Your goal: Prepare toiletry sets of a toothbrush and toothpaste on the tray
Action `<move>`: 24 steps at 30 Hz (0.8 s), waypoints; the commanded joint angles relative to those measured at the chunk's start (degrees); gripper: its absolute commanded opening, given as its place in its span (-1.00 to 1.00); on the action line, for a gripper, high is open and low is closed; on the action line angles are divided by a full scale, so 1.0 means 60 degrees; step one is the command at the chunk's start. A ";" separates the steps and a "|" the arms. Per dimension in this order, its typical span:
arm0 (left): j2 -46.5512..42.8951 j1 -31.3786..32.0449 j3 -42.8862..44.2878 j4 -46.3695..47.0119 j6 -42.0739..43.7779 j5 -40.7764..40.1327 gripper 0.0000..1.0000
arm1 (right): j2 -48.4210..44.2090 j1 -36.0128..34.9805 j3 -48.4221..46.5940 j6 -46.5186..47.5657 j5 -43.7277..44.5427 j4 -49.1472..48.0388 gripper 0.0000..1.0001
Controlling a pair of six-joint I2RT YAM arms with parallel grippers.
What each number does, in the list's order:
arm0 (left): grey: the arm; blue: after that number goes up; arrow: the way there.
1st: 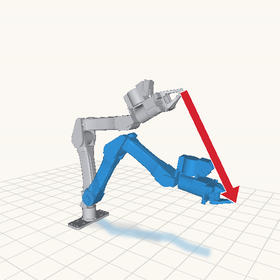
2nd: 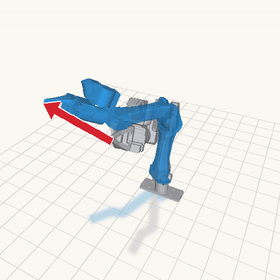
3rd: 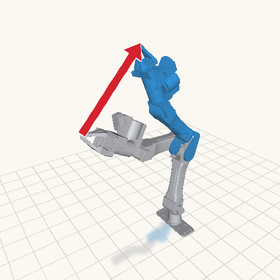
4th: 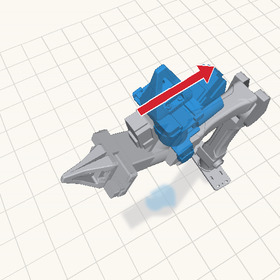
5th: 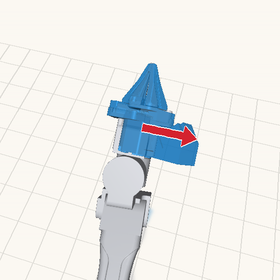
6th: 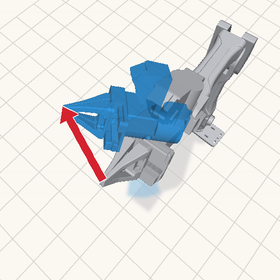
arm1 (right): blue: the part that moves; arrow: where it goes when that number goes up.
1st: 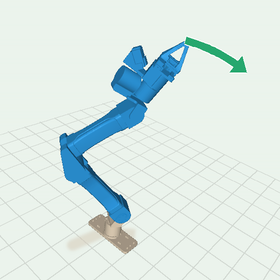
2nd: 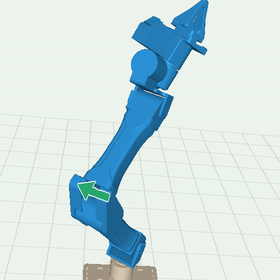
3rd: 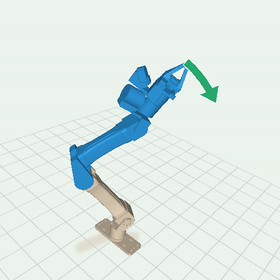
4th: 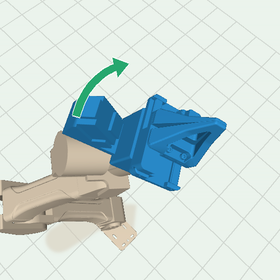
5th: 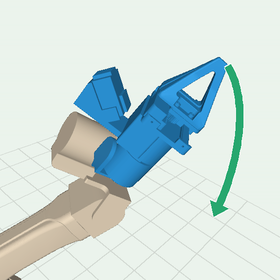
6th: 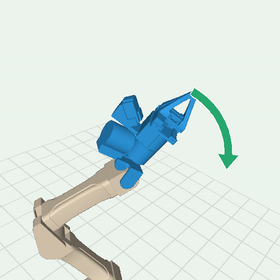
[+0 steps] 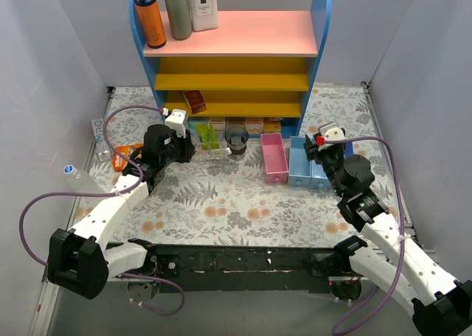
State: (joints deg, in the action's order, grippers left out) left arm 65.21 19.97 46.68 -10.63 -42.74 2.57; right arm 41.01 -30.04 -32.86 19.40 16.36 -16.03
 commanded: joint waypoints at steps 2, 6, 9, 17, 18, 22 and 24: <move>-0.0116 -0.0032 0.0248 0.0205 0.0224 -0.0106 -1.00 | 0.0034 0.0027 0.0042 -0.0069 0.0042 -0.0331 0.29; -0.0160 -0.0032 0.0248 0.0205 0.0268 -0.0267 -1.00 | 0.0049 0.0041 0.0042 -0.0083 0.0042 -0.0360 0.29; -0.0190 -0.0017 0.0248 0.0205 0.0312 -0.0311 -1.00 | 0.0063 0.0012 0.0042 -0.0054 0.0042 -0.0346 0.29; -0.0219 0.0041 0.0219 0.0219 0.0327 -0.0546 -1.00 | 0.0064 0.0027 0.0057 -0.0054 0.0042 -0.0360 0.29; -0.0204 0.0041 0.0204 0.0234 0.0312 -0.0502 -1.00 | 0.0064 0.0027 0.0072 -0.0069 0.0042 -0.0360 0.29; -0.0190 0.0056 0.0116 0.0278 0.0297 -0.0457 -1.00 | 0.0064 0.0027 0.0057 -0.0069 0.0042 -0.0360 0.29; -0.0204 0.0056 0.0102 0.0293 0.0268 -0.0457 -1.00 | 0.0064 0.0027 0.0072 -0.0054 0.0042 -0.0360 0.29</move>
State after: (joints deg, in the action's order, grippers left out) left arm 65.21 20.05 46.65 -10.24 -41.52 0.54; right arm 41.63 -30.04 -32.77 19.42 16.36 -16.05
